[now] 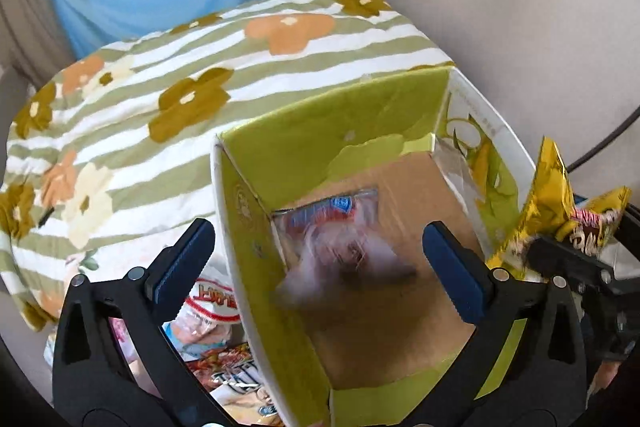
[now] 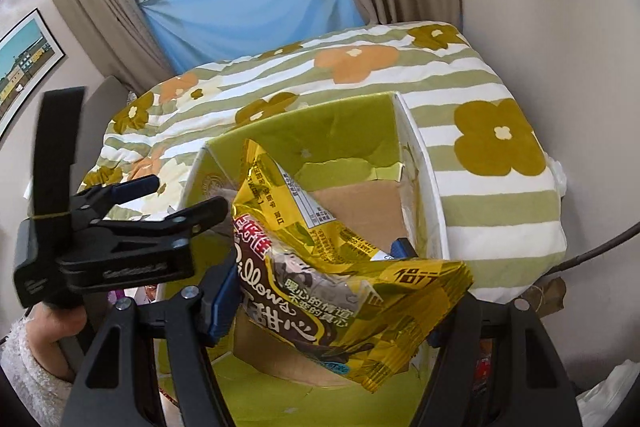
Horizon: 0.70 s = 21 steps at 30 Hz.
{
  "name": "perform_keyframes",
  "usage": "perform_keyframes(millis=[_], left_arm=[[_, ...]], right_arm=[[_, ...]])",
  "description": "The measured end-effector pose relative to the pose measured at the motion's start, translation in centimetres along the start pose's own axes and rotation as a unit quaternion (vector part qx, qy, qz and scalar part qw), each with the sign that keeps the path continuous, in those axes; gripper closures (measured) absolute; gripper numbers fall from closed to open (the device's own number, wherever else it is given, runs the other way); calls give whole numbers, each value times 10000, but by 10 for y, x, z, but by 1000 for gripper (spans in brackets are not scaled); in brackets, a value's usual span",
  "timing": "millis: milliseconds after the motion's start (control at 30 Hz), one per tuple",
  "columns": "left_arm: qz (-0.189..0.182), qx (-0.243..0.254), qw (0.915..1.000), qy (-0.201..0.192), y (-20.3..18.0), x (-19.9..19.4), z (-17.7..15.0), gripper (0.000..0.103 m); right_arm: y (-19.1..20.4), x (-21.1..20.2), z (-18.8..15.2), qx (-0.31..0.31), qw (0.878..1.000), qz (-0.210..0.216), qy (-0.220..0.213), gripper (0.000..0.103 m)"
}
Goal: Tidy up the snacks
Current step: 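Carry both bags over the yellow-green box and open both tools to drop them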
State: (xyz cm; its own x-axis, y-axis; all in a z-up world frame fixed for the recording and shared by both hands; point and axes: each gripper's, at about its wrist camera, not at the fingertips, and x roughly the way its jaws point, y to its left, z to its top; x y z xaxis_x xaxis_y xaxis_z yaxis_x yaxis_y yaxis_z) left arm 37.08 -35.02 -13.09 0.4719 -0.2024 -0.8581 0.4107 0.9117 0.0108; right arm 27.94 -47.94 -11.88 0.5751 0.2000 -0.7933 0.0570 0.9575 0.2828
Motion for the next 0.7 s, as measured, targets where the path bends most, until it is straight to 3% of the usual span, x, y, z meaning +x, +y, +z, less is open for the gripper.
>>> perform_keyframes(millis=[300, 567, 633, 700], left_arm=[[-28, -393, 9992, -2, 36, -31, -36, 0], [103, -612, 9981, -51, 62, -40, -50, 0], [150, -672, 9976, -35, 68, -41, -52, 0], [218, -724, 9971, -22, 72, -42, -56, 0]], right_arm=[[6, 4, 7, 305, 9995, -5, -8, 35], [9, 45, 33, 349, 9990, -54, 264, 33], [7, 56, 35, 401, 9985, -46, 361, 24], [6, 60, 37, 438, 9984, -123, 323, 3]])
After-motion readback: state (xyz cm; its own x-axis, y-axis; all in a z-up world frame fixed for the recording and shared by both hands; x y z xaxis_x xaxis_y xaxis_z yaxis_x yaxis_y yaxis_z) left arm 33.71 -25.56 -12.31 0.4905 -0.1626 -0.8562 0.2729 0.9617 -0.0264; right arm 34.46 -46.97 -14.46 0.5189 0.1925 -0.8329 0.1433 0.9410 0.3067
